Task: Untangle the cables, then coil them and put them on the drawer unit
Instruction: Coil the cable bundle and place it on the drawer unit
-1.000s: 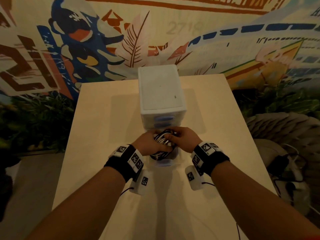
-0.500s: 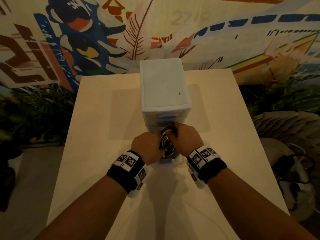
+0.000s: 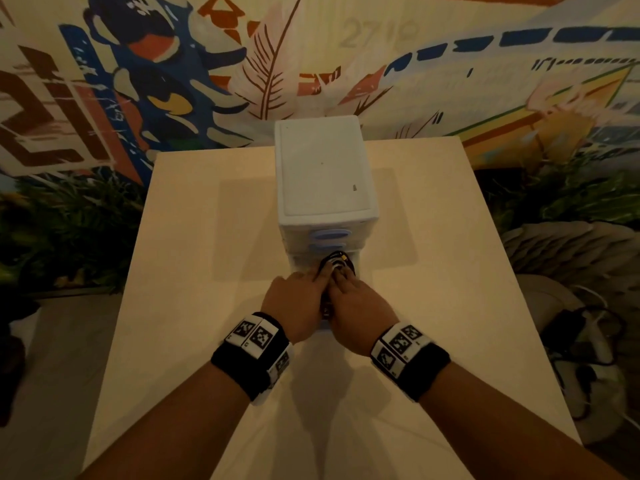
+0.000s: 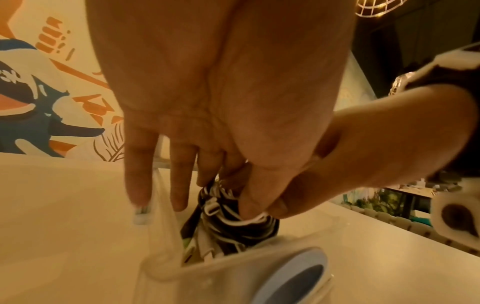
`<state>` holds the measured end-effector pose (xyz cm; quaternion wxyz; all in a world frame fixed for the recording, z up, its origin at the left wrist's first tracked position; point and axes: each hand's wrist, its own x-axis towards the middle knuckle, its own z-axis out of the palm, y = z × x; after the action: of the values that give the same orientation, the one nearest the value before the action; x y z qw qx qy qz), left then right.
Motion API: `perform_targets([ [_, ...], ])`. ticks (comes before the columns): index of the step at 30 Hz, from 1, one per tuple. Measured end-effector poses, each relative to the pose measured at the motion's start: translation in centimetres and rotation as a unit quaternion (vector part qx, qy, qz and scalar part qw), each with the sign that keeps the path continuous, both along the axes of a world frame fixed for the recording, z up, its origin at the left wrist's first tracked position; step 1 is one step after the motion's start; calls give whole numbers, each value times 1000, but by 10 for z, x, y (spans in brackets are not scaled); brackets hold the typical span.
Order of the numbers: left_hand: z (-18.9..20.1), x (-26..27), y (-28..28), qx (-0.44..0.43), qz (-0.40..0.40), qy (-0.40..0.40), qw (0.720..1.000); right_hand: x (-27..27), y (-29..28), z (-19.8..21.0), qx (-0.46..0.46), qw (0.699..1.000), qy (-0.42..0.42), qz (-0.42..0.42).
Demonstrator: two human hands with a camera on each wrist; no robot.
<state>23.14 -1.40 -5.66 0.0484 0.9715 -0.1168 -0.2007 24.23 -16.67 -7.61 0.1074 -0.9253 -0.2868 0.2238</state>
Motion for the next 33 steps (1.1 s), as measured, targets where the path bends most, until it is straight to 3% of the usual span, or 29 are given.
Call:
perform_targets([
  [4,3,-5,-2,31,11,-21,999,4,-7,34,112,990,-33,-81],
  [6,6,-5,-3,35,9,-36,999,9,-12,33,127,987,-58,-77],
  [10,8,-3,-4,42,0,-34,999,11,-13,11,14,1000,-6,-18],
  [15,1,-9,-5,32,30,-66,997,10,-7,23,-109,994,-5,18],
  [23,-13,-4,1,31,17,-15,999,18,-8,25,-50,999,16,-7],
  [33,-14,6,-1,64,2,22,998,17,6,18,-119,993,11,3],
])
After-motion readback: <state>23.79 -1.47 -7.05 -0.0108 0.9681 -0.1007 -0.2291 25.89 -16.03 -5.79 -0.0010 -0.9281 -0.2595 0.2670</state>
